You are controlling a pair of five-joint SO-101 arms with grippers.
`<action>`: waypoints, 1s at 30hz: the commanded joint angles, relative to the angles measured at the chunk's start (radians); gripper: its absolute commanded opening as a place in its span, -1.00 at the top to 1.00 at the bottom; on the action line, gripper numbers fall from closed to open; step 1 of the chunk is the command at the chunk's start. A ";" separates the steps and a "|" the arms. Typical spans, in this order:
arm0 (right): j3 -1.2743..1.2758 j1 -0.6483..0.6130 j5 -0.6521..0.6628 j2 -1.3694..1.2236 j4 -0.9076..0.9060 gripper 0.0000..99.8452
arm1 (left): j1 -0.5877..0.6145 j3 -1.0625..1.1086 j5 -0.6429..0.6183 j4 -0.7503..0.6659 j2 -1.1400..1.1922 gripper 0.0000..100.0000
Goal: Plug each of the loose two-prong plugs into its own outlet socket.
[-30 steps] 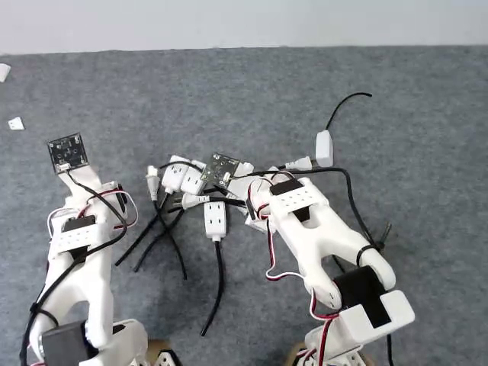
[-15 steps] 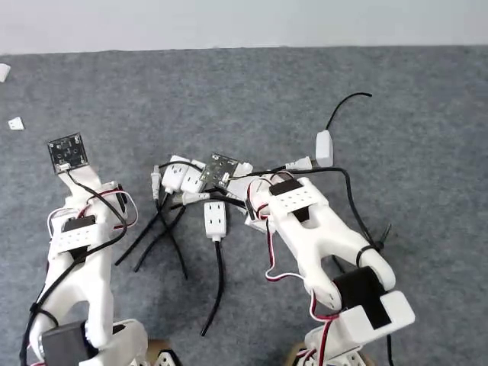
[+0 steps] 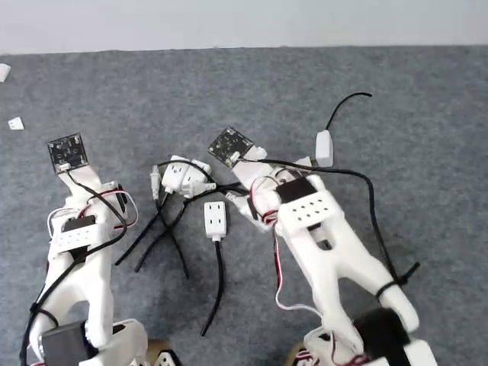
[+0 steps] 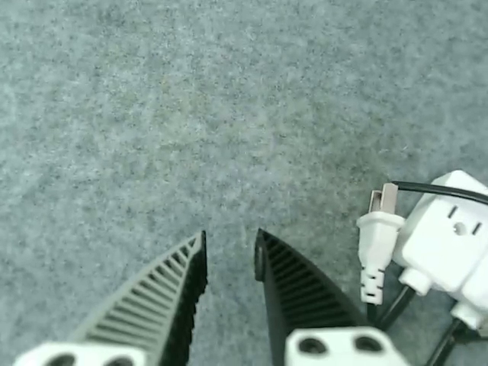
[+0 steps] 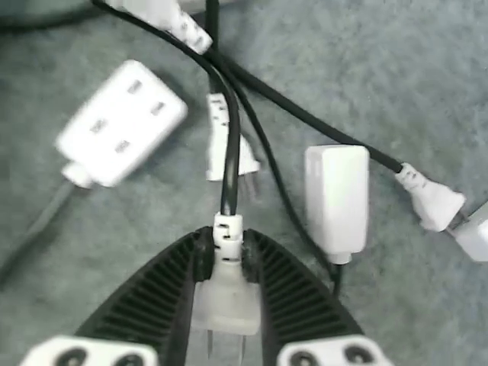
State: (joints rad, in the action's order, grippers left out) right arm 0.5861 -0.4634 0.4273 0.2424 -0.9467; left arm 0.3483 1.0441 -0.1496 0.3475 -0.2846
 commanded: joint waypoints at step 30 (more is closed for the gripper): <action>-0.342 -0.441 -0.407 0.404 -0.128 0.98 | -0.173 -0.059 0.468 0.353 -0.037 0.81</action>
State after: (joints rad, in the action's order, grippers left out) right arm 0.2194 -0.8792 0.0330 0.6214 -1.1278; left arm 0.2071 1.0088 0.1695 0.6790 -0.2846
